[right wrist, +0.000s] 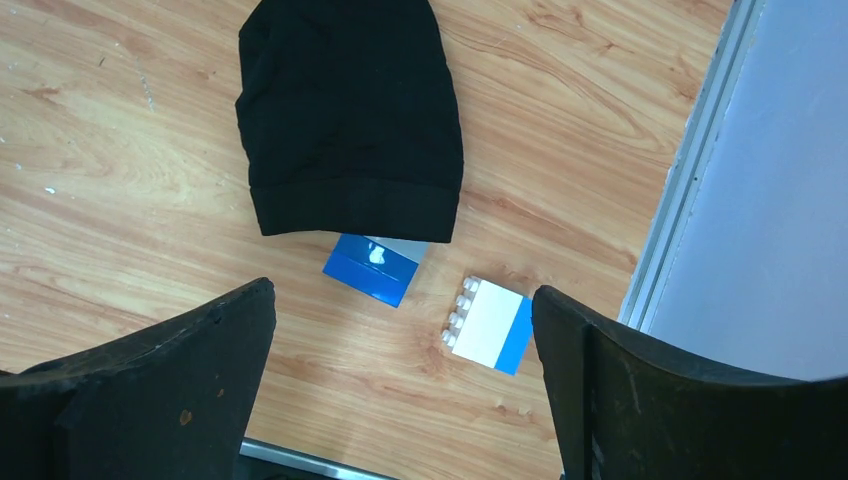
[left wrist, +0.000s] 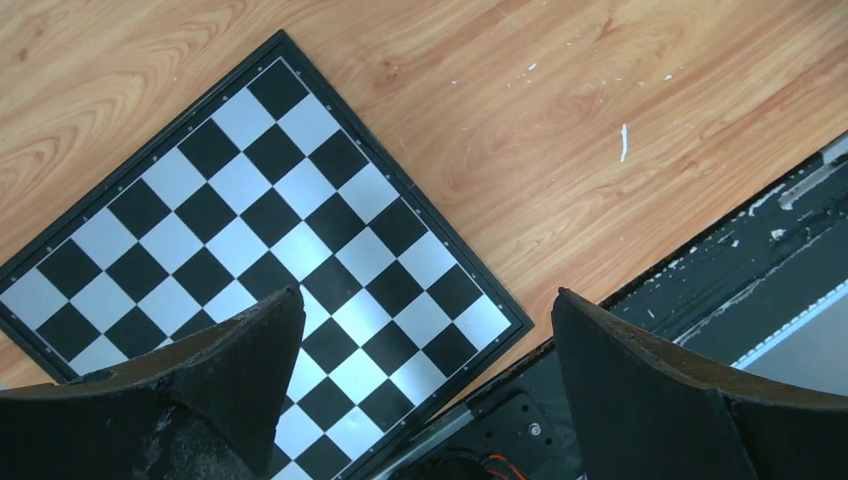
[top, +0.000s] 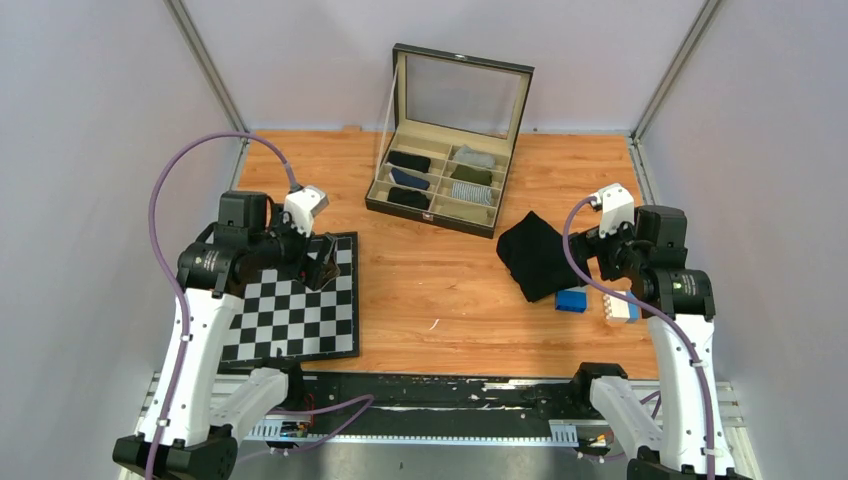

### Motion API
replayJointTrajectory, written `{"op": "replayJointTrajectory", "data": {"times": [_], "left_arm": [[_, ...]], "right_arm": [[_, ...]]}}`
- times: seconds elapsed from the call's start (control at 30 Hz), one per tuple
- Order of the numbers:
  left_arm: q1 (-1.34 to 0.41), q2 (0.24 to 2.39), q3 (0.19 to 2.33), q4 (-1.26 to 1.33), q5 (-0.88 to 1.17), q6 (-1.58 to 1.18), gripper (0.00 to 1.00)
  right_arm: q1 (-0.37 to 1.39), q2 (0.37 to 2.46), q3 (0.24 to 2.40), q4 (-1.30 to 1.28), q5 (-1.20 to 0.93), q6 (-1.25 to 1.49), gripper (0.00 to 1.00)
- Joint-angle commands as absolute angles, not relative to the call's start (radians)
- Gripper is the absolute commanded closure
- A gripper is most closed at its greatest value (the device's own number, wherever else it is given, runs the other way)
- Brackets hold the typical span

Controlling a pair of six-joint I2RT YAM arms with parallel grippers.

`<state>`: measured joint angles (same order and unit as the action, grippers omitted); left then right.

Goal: Roll the underwear
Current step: Flatten out the underwear at the center of the board.

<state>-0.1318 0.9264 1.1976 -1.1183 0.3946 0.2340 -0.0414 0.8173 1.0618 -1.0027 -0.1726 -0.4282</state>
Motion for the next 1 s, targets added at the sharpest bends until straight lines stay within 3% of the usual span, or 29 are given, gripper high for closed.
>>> {"op": "replayJointTrajectory", "data": {"times": [0.0,0.17,0.3,0.53,0.63,0.7,0.83,0.97], "left_arm": [[-0.126,0.916,1.220,-1.105,0.479,0.268,0.00],[-0.261,0.983,1.317,-1.067,0.502,0.319,0.00],[-0.441,1.181,1.539,-1.129,0.451,0.419,0.04],[-0.875,1.459,1.785,-1.137,0.266,0.558,0.06],[-1.017,1.564,1.815,-1.075,0.299,0.538,0.13],[-1.086,1.691,1.893,-1.101,0.315,0.546,0.18],[-1.159,1.854,2.000,-1.035,0.327,0.504,0.18],[-1.164,1.903,1.889,-0.819,0.321,0.531,0.24]], "right_arm": [[-0.038,0.820,1.050,-0.946,-0.143,-0.448,0.00],[-0.038,0.824,1.060,-1.006,-0.195,-0.608,0.00],[-0.057,0.882,1.175,-1.082,-0.209,-0.508,0.00],[-0.299,1.072,1.598,-1.392,-0.415,-0.350,0.02],[-0.423,1.099,1.693,-1.409,-0.430,-0.318,0.03],[-0.457,1.064,1.689,-1.359,-0.400,-0.310,0.02],[-0.469,1.036,1.671,-1.327,-0.340,-0.255,0.02],[-0.581,1.065,1.655,-1.329,-0.453,-0.202,0.01]]}}
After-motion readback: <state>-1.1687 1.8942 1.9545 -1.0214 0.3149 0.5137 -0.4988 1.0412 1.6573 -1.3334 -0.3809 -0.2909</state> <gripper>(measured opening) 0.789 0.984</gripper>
